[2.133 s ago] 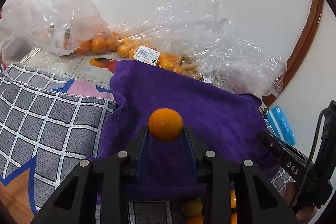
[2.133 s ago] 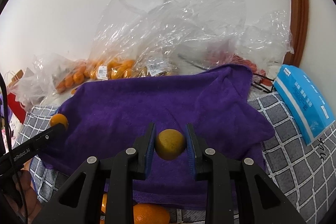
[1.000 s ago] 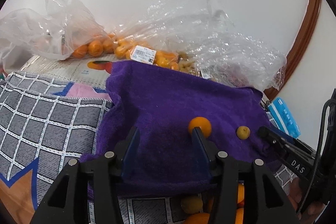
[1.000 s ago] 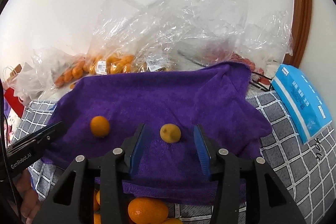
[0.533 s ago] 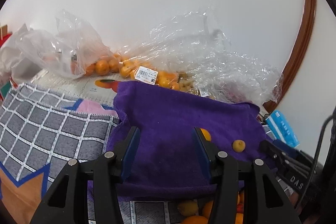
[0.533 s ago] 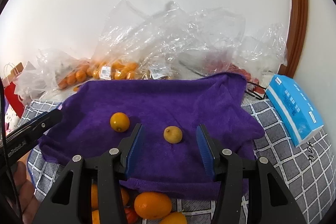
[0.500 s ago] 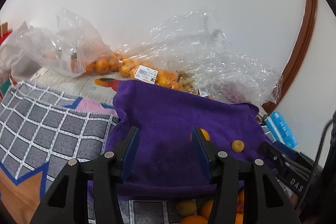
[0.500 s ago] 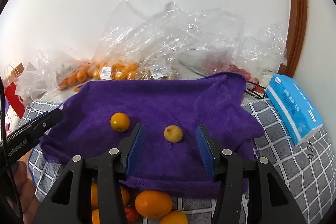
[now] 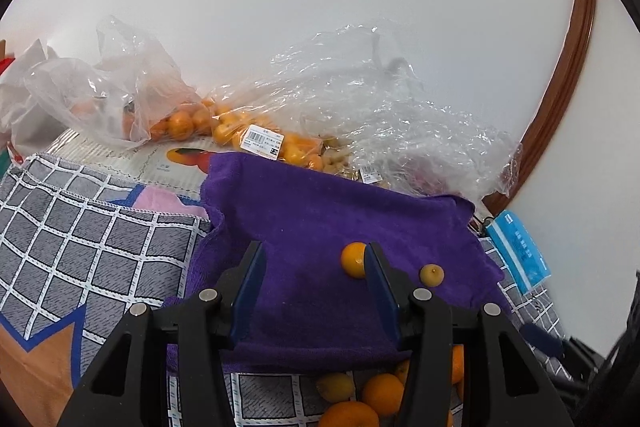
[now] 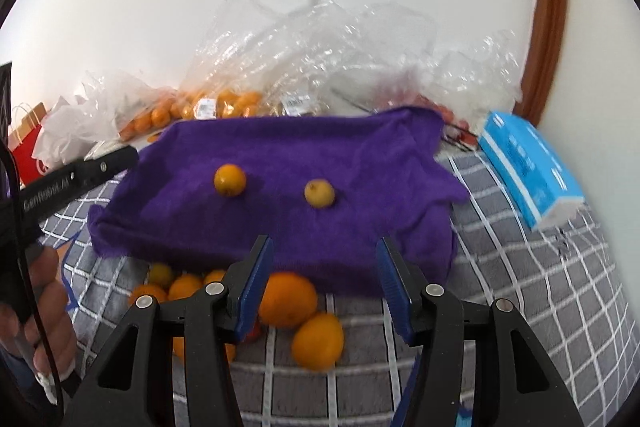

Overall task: Organize fruits
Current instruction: 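Withdraw both tools from the towel back toward the fruit row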

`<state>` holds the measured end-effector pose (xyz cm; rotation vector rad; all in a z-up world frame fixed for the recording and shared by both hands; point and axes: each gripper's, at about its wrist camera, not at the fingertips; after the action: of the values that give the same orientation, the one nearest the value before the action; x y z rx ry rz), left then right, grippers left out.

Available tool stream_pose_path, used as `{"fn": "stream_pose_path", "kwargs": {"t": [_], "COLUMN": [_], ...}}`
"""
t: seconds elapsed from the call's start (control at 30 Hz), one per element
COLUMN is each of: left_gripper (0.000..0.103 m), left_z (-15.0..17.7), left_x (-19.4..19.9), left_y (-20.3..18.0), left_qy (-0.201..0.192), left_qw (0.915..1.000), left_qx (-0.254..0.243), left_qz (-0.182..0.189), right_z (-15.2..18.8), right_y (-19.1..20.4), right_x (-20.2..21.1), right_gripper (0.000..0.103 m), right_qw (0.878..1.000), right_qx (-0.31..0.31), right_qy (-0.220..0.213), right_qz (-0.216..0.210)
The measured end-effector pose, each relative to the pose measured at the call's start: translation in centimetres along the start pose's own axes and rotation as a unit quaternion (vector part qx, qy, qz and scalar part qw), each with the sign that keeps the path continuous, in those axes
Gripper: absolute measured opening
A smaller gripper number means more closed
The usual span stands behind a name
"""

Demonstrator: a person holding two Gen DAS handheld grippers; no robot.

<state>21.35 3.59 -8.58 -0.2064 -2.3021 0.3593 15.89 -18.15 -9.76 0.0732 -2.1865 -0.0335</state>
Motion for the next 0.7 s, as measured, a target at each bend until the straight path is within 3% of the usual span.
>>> {"fn": "stream_pose_path", "kwargs": {"t": [0.43, 0.6, 0.63, 0.67, 0.7], "left_gripper": [0.049, 0.049, 0.049, 0.049, 0.049], "left_z": [0.0, 0.1, 0.1, 0.2, 0.2], "left_x": [-1.1, -1.2, -1.2, -1.3, -1.4], "left_y": [1.6, 1.5, 1.5, 1.4, 1.3], "left_qy": [0.018, 0.018, 0.020, 0.021, 0.023], "left_qw": [0.9994, 0.9994, 0.9994, 0.9994, 0.9994], "left_qx": [0.031, 0.030, 0.029, 0.028, 0.026], "left_qz": [0.004, 0.004, 0.004, 0.004, 0.003], "right_z": [3.5, 4.0, 4.0, 4.0, 3.9], "right_y": [0.0, 0.4, 0.4, 0.3, 0.2], "right_x": [-1.0, -2.7, -3.0, -3.4, -3.5], "right_gripper": [0.049, 0.048, 0.045, 0.035, 0.034], "right_qw": [0.999, 0.999, 0.999, 0.998, 0.998], "right_qx": [-0.012, -0.006, -0.007, -0.009, -0.013], "right_qy": [0.033, 0.047, 0.052, 0.059, 0.063], "right_qz": [-0.022, 0.001, 0.005, 0.004, -0.003]}}
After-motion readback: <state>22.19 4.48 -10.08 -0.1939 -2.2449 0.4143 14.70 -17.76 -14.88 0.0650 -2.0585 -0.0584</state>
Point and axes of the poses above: each gripper's, at about its wrist camera, not at the fingertips, and x roughly against the way its jaws point, y to its left, z to its underside, and after that the axes turned 11 degrees about y, right-handed
